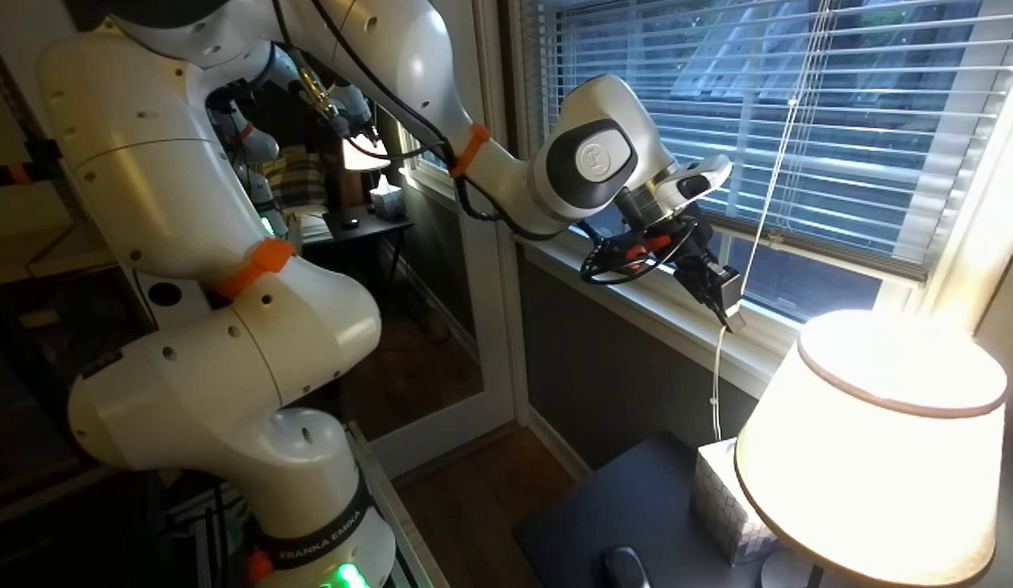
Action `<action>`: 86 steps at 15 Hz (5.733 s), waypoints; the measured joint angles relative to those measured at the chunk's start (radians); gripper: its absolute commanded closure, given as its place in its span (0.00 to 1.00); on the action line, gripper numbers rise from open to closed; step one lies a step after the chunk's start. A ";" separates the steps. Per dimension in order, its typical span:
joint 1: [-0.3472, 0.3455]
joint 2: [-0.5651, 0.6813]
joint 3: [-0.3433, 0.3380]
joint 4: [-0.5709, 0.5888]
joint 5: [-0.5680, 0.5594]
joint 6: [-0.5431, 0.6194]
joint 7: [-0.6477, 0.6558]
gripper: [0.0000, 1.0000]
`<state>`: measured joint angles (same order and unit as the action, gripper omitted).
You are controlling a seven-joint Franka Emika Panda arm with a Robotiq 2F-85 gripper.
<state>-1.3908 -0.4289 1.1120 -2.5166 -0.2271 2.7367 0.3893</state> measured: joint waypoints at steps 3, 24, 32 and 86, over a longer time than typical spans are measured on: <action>-0.002 0.000 0.000 0.003 -0.001 0.000 0.000 1.00; -0.318 0.284 0.260 -0.009 -0.155 -0.330 -0.141 1.00; -0.396 0.362 0.325 -0.032 -0.177 -0.424 -0.141 0.36; -0.119 0.336 0.339 0.700 -0.133 -0.385 -0.201 0.00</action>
<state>-1.5094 -0.0925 1.4513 -1.8163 -0.3605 2.3512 0.1880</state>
